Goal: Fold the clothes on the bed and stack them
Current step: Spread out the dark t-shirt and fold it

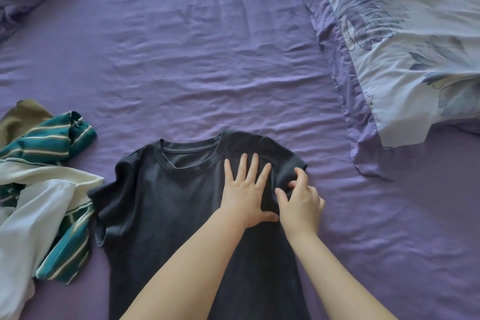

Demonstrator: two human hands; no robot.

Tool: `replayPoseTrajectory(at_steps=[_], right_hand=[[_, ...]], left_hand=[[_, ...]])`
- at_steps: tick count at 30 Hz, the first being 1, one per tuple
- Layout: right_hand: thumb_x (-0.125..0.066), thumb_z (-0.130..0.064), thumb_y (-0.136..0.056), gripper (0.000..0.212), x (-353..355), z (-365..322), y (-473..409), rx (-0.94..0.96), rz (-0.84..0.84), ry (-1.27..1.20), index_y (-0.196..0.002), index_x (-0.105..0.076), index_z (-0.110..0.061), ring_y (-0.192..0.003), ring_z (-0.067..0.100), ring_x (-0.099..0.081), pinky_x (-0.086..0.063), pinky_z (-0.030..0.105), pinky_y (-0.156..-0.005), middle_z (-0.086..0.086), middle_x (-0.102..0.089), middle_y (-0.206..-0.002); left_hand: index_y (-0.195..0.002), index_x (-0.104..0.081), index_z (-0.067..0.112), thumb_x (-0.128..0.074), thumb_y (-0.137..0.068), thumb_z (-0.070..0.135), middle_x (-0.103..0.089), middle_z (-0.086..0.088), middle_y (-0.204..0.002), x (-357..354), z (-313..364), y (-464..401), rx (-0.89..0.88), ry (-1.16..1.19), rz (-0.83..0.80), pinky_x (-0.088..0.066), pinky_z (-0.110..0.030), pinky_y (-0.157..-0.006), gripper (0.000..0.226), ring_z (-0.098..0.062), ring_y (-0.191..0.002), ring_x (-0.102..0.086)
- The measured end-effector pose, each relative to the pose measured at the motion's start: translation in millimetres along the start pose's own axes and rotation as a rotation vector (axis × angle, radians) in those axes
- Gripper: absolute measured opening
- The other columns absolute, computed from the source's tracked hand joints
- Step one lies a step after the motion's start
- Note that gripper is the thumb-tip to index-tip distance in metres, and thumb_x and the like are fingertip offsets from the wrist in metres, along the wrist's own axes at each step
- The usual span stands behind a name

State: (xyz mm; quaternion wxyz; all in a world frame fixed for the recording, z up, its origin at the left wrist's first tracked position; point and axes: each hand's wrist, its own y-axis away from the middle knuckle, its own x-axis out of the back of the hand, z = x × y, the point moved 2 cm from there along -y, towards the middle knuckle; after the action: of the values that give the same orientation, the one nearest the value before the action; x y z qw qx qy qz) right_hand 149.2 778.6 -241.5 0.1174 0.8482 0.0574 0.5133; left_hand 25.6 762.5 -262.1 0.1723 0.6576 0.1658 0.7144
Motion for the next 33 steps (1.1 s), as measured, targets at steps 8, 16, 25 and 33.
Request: replayPoseTrajectory(at_steps=[8,16,25,33], right_hand=[[-0.058,-0.013,-0.084,0.045,15.7,9.1,-30.5,-0.027,0.032,-0.015,-0.127,-0.044,-0.012,-0.114,0.030,-0.050,-0.038,0.043,-0.094,0.010,-0.058,-0.121],[-0.054,-0.019,-0.091,0.036,17.3,3.0,-64.6,0.072,-0.039,0.212,-0.126,-0.050,-0.013,-0.116,0.032,-0.045,-0.035,0.043,-0.092,0.013,-0.054,-0.122],[-0.062,-0.033,-0.086,0.056,16.6,15.4,-46.0,-0.011,-0.066,0.009,-0.129,-0.041,-0.004,-0.116,0.035,-0.046,-0.036,0.040,-0.095,0.019,-0.052,-0.124],[-0.063,-0.033,-0.083,0.049,9.5,16.5,-1.1,-0.117,-0.186,-0.062,-0.123,-0.043,-0.012,-0.105,0.031,-0.056,-0.042,0.039,-0.089,0.009,-0.065,-0.108]], left_hand=[[-0.149,0.009,0.027,-0.045,-0.069,0.081,0.018,-0.012,-0.157,2.5,12.5,0.8,0.010,0.076,0.017,0.016,-0.062,-0.108,0.110,-0.033,-0.142,0.023],[-0.149,0.008,0.031,-0.041,-0.076,0.077,0.021,-0.011,-0.156,1.6,20.7,-7.1,0.104,0.091,0.041,0.015,-0.064,-0.106,0.099,-0.036,-0.141,0.024],[-0.147,0.015,0.031,-0.039,-0.064,0.088,0.021,-0.013,-0.156,1.6,14.5,-17.9,0.108,0.022,0.000,0.014,-0.066,-0.106,0.115,-0.037,-0.141,0.023],[-0.147,-0.020,0.034,-0.054,-0.086,0.043,0.003,-0.009,-0.159,31.8,6.3,-17.9,0.116,0.262,-0.045,0.001,-0.056,-0.115,0.070,-0.031,-0.145,0.011]])
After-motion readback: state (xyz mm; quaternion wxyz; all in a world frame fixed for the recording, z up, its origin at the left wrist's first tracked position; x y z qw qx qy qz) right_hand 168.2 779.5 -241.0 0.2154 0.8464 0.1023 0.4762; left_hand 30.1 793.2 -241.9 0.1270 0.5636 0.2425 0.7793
